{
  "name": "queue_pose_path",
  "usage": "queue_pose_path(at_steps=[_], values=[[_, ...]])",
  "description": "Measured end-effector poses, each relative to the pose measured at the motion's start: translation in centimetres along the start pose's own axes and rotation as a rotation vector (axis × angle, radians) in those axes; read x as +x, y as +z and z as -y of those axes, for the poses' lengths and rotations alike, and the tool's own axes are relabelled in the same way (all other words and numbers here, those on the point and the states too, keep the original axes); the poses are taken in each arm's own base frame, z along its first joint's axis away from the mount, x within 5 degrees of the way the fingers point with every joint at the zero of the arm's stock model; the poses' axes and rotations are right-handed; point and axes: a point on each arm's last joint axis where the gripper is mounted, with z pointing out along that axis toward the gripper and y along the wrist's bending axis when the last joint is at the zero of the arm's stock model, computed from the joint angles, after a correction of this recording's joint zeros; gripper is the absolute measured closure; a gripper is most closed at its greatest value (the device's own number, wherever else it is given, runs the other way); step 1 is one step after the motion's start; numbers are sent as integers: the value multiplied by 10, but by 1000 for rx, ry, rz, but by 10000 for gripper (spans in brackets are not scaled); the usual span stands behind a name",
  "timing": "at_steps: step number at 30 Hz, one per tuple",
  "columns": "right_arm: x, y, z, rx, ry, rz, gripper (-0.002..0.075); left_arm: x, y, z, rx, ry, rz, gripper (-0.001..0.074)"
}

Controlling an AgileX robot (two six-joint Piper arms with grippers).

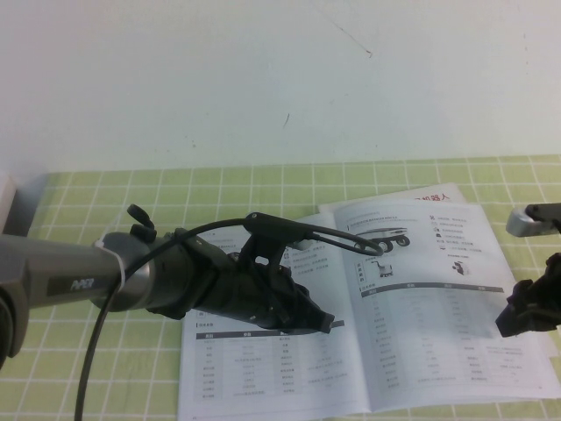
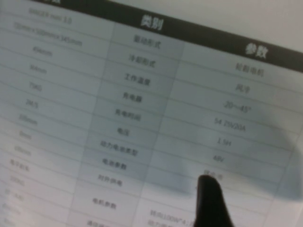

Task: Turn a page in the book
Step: Open the closed book

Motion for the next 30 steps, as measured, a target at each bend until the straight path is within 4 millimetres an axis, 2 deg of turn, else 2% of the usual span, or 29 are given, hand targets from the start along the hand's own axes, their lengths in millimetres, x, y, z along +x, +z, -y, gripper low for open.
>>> queue_pose_path(at_steps=[8, 13, 22, 30], values=[[-1, 3, 2, 6, 20, 12, 382, 0, 0, 0, 0, 0, 0, 738], [0, 13, 4, -12, 47, -11, 389, 0, 0, 0, 4, 0, -2, 738], [-1, 11, 5, -8, 21, -35, 391, 0, 0, 1, 6, 6, -4, 738], [1, 10, 12, 61, 15, -100, 391, 0, 0, 1, 8, 6, -5, 738]])
